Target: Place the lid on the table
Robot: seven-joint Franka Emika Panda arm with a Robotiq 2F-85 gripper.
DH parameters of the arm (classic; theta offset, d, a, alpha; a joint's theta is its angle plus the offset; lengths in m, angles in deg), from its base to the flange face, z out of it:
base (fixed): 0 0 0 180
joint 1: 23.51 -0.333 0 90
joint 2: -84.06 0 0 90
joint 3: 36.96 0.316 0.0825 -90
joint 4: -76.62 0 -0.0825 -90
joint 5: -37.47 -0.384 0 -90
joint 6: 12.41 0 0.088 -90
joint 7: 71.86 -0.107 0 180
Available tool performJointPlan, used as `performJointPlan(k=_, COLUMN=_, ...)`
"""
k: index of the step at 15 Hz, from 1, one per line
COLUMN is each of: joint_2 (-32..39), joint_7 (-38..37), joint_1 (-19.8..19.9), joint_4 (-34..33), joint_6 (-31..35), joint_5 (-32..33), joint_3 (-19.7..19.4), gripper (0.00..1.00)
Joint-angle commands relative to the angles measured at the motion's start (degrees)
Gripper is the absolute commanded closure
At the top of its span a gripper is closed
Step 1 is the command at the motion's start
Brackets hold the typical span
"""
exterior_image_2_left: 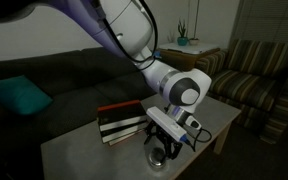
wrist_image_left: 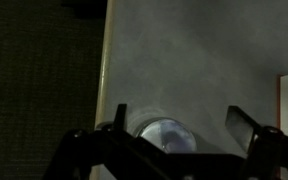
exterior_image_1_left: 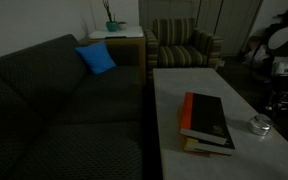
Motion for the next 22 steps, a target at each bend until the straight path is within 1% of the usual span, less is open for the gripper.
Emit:
performJointPlan(k=1, joint_2=0.00, joint_7=3.54, joint_1=1.62, joint_4=0.94, joint_6=0.09, joint_5=-0.79, joint_3=1.52, gripper=0.00)
performJointPlan(k=2, joint_2=0.00, joint_7=1.07, joint_1=0.27, joint_4=-0.01, joint_6=-0.25, joint_5=-0.09, joint_3=0.36, gripper=0.00)
performJointPlan(k=5, joint_2=0.00, joint_7=2.08, joint_1=0.57, joint_4=0.22, joint_6=-0.26, joint_5=-0.13, joint_3=0.61, gripper=0.00)
performJointPlan(k=6, joint_2=-0.84, joint_7=1.98, joint_1=0.29, joint_4=1.62, joint_6=2.11, joint_5=-0.17, joint_3=0.66, gripper=0.00)
performJointPlan(k=7, joint_2=-0.01, joint_7=1.33, joint_1=0.14, joint_4=0.33, joint_6=3.95, joint_5=-0.41, joint_3=0.70, gripper=0.00)
performJointPlan(k=9, joint_2=-0.07, joint_7=1.27, joint_1=0.13, joint_4=1.20, joint_6=8.08, joint_5=-1.08, joint_3=1.45, gripper=0.00)
performJointPlan(k=16, joint_2=-0.02, joint_7=-3.49, joint_1=0.52, joint_4=5.11, joint_6=17.66, joint_5=-3.69, joint_3=1.61, gripper=0.00)
performJointPlan(k=19, joint_2=0.00, joint_7=-6.28, joint_1=0.76, joint_4=6.60, joint_6=20.37, joint_5=-4.40, joint_3=1.19, gripper=0.00)
performJointPlan(k=22, joint_2=0.02, joint_7=-7.33, joint_1=1.00, joint_4=7.42, joint_6=20.72, joint_5=-4.60, joint_3=1.31, gripper=0.00)
